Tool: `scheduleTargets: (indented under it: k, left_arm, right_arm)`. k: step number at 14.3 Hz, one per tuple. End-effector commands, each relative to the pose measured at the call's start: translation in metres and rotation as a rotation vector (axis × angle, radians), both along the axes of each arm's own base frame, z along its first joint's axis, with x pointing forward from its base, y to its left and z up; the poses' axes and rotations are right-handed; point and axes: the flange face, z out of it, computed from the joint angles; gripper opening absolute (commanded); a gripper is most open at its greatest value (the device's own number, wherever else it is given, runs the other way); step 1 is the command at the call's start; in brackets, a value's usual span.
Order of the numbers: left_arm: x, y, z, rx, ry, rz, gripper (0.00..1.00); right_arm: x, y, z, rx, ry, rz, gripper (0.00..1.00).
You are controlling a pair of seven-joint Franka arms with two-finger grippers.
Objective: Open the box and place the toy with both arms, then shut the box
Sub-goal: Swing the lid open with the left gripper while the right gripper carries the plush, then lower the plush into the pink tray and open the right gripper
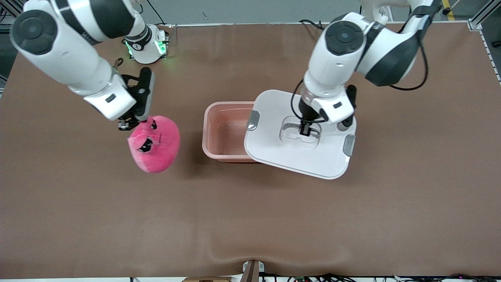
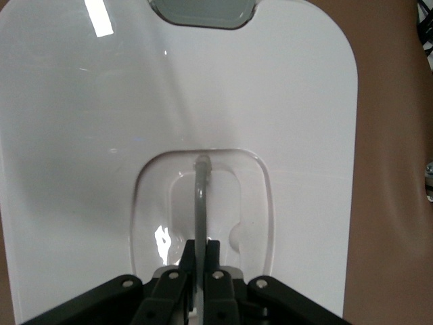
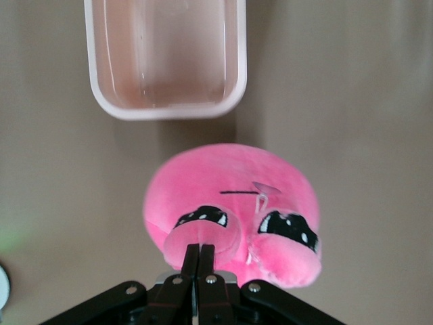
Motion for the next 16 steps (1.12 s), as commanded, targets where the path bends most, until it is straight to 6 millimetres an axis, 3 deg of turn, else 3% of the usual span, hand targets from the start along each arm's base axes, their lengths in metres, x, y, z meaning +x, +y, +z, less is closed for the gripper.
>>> scheduleTargets:
  k: [1,3,8,11,16]
  left_arm:
    - [0.005,0.026,0.007,-0.004,0.031,-0.080,0.00]
    - [0.016,0.049,0.006,-0.023,0.056,-0.084,0.00]
    - [0.018,0.073,0.012,-0.001,0.130,-0.207,0.00]
    - [0.020,0.085,0.011,-0.053,0.176,-0.248,0.00]
    - [0.019,0.088,0.011,-0.099,0.219,-0.274,0.00]
  right_arm:
    - [-0.014,0.033,0.009,0.015,-0.038,0.077,0.00]
    - [-0.027,0.060,0.008,0.019,-0.045,0.127,0.00]
    - [-0.055,0.120,0.000,0.040,-0.079,0.230,0.00]
    - [-0.055,0.131,-0.019,0.042,-0.080,0.243,0.00]
    - [-0.064,0.153,-0.040,0.022,-0.066,0.295,0.00]
